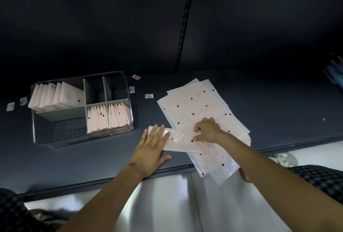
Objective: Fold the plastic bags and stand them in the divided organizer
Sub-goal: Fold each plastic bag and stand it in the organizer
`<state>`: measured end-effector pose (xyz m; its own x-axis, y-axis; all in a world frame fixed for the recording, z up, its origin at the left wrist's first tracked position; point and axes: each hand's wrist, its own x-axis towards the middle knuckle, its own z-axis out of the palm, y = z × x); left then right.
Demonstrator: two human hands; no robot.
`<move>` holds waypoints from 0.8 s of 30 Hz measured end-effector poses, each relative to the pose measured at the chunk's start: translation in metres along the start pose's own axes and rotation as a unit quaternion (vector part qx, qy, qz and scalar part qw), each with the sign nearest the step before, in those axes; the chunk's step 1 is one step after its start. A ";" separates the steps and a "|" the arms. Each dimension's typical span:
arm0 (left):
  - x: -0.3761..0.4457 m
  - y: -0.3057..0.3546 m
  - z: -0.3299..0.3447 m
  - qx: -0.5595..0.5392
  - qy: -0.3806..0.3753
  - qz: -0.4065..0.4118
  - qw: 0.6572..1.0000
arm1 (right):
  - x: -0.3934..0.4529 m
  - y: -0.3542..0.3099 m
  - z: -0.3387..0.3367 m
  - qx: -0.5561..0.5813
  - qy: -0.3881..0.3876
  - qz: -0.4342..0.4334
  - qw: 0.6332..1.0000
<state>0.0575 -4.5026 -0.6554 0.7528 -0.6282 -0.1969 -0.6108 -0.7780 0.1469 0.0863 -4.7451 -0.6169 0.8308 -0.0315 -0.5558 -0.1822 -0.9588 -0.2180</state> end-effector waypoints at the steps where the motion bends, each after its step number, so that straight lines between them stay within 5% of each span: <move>1: -0.004 0.003 -0.001 -0.008 0.006 0.009 1.000 | -0.001 -0.002 0.001 0.000 0.001 0.000 1.000; 9: -0.038 0.028 0.006 -0.079 0.023 0.009 0.997 | -0.046 -0.027 0.015 0.242 -0.079 0.079 0.964; 11: -0.049 0.030 0.005 -0.077 0.072 0.018 0.994 | -0.063 -0.037 0.027 0.382 -0.123 0.139 0.906; 14: -0.064 0.030 0.009 -0.021 0.113 0.022 0.993 | -0.088 -0.053 0.053 0.582 -0.173 0.211 0.766; 17: -0.074 0.026 0.017 0.002 0.129 0.037 0.991 | -0.108 -0.067 0.074 0.631 -0.198 0.209 0.720; 18: -0.077 0.024 0.019 0.016 0.136 0.042 0.990 | -0.112 -0.070 0.078 0.606 -0.192 0.192 0.748; 21: -0.085 0.018 0.017 0.019 0.123 0.039 0.992 | -0.111 -0.060 0.086 0.323 -0.018 0.066 0.944; 24: -0.090 0.015 0.014 -0.022 0.092 0.014 0.995 | -0.100 -0.036 0.087 0.102 0.137 -0.130 0.977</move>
<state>-0.0228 -4.4573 -0.6495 0.7705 -0.6373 -0.0109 -0.6238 -0.7575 0.1926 -0.0359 -4.6825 -0.6229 0.9674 0.1044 -0.2309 -0.0239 -0.8695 -0.4933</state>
